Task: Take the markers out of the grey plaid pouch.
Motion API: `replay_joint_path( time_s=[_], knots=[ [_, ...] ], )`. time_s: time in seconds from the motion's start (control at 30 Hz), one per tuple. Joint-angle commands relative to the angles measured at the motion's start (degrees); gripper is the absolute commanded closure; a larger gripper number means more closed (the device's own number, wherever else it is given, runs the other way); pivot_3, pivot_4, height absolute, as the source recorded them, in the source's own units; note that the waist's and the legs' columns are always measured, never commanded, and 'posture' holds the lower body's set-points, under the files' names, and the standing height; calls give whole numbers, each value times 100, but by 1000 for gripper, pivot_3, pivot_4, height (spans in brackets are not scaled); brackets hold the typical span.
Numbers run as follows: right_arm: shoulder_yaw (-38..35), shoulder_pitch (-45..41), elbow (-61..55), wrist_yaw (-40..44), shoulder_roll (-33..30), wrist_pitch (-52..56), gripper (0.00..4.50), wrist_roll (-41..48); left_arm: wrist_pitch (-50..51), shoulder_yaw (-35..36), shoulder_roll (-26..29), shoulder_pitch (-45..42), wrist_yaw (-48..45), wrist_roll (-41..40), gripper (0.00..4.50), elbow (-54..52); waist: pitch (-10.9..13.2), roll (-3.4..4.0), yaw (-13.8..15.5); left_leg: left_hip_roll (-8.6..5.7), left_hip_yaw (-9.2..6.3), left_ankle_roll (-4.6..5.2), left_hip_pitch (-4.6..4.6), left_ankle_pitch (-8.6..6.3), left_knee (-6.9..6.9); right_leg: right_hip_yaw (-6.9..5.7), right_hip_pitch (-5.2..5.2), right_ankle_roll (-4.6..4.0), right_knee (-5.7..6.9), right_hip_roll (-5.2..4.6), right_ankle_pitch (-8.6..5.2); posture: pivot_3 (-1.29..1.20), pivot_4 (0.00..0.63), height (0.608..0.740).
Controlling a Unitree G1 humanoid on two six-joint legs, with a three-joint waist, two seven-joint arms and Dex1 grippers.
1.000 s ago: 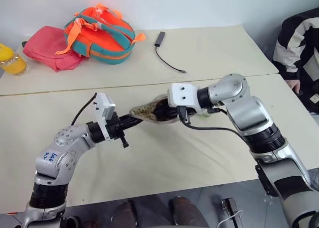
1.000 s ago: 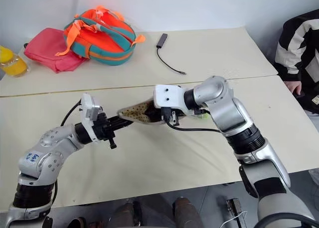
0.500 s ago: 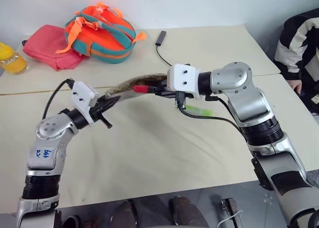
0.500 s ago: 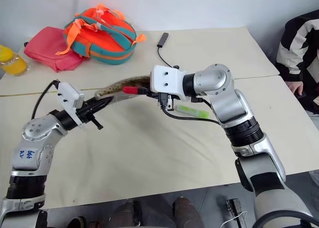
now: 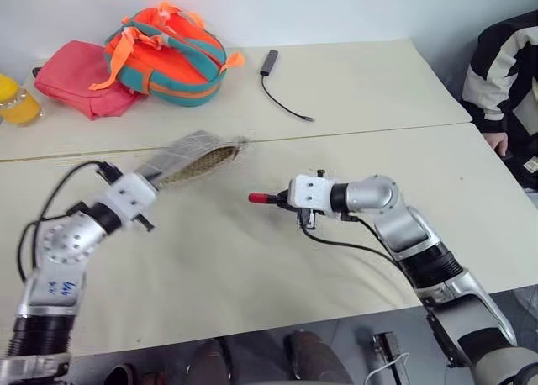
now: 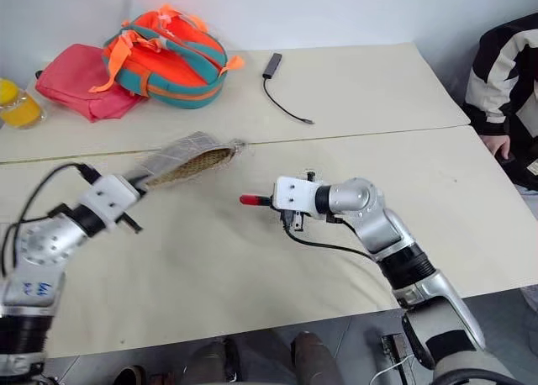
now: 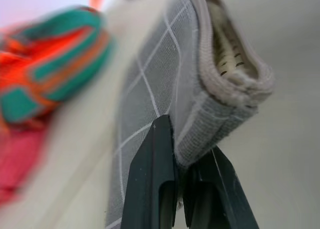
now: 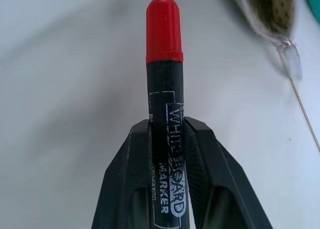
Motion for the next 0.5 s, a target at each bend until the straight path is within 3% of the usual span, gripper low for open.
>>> replay_joint_path(
  time_s=[0.03,0.23,0.4,0.43,0.5],
  knots=[
    [-53,174,27,-69,-58,39,3983,-47,359,48,-220,135,-8,-339,4226,-395,0,-1,3,2,1,0,0,0,5,-2,2,0,2,3,0,0,150,740],
    [-200,194,-141,104,-14,421,1905,274,586,224,-233,69,-197,-706,2478,-476,0,-1,30,-4,10,0,15,5,11,-12,34,-1,-3,2,0,0,150,740],
    [-465,367,-452,279,29,837,137,731,1621,627,-310,402,-945,-2407,842,-1287,0,-1,30,-2,3,-1,28,3,0,-19,48,0,-8,4,0,0,150,740],
    [-585,382,-518,234,77,923,0,860,1922,715,-276,573,-1116,-2828,564,-1550,0,-1,16,-2,-3,-2,29,2,-2,-19,48,0,-8,4,0,0,150,740],
    [-847,423,-737,228,191,1191,0,1272,2320,929,-215,907,-1369,-3483,564,-1972,0,-1,-3,3,-17,-8,29,-3,-6,-16,45,0,-8,3,0,0,150,740]
  ],
)
